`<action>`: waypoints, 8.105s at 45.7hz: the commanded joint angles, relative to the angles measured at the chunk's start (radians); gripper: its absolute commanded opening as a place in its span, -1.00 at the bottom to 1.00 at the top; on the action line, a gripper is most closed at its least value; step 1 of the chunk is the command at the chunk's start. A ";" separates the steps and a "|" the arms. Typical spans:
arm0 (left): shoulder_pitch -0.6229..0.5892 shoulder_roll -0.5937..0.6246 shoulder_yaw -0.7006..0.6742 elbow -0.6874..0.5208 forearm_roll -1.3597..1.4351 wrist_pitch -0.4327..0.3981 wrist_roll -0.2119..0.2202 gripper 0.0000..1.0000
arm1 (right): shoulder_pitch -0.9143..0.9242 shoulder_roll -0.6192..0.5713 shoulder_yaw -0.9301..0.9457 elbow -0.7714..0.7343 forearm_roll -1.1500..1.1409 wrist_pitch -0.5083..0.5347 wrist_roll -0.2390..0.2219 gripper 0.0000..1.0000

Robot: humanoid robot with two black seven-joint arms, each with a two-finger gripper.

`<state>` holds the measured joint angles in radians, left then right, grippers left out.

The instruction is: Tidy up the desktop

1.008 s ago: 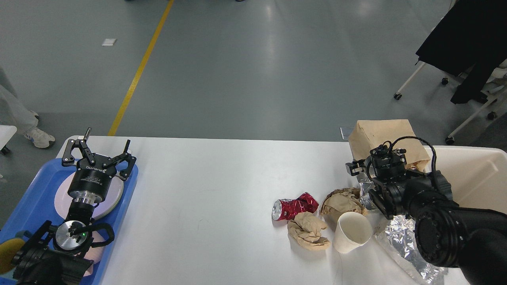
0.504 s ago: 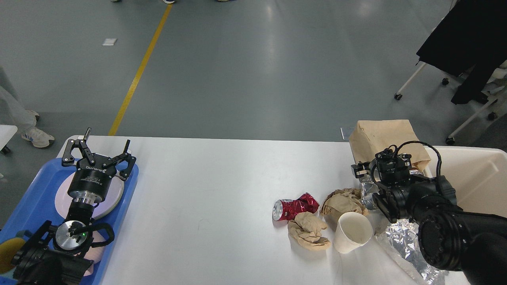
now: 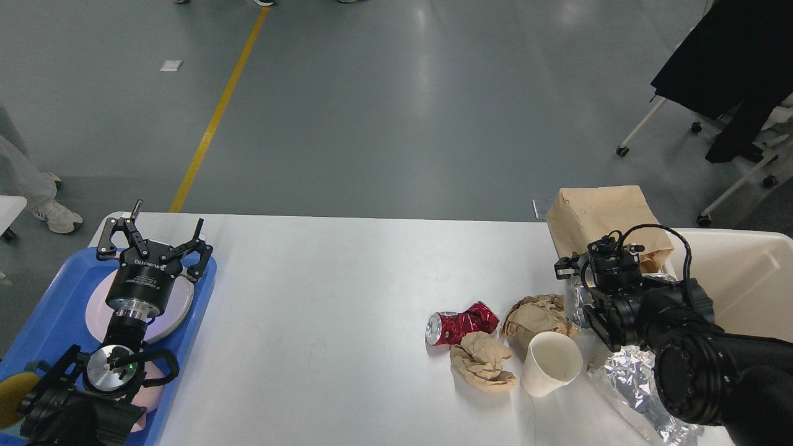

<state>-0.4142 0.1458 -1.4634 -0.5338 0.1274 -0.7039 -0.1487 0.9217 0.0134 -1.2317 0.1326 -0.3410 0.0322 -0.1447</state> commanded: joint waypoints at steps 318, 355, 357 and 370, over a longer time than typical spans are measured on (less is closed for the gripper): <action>0.000 0.000 0.000 0.000 -0.002 0.000 0.001 0.94 | 1.537 -0.474 -0.252 1.544 0.178 0.672 0.004 0.98; 0.002 0.000 0.000 0.000 0.000 0.000 0.001 0.94 | 0.884 -0.659 0.032 1.541 0.165 0.289 0.010 0.90; 0.000 0.000 0.000 0.000 0.000 0.000 0.000 0.94 | 0.870 -0.656 0.057 1.541 0.162 0.258 0.010 0.85; 0.000 0.000 0.000 0.000 0.000 0.000 0.000 0.94 | 0.770 -0.619 0.095 1.535 -0.418 0.224 0.017 0.64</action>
<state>-0.4136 0.1459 -1.4634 -0.5338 0.1273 -0.7043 -0.1481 1.7332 -0.6171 -1.1526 1.6698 -0.5342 0.2588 -0.1289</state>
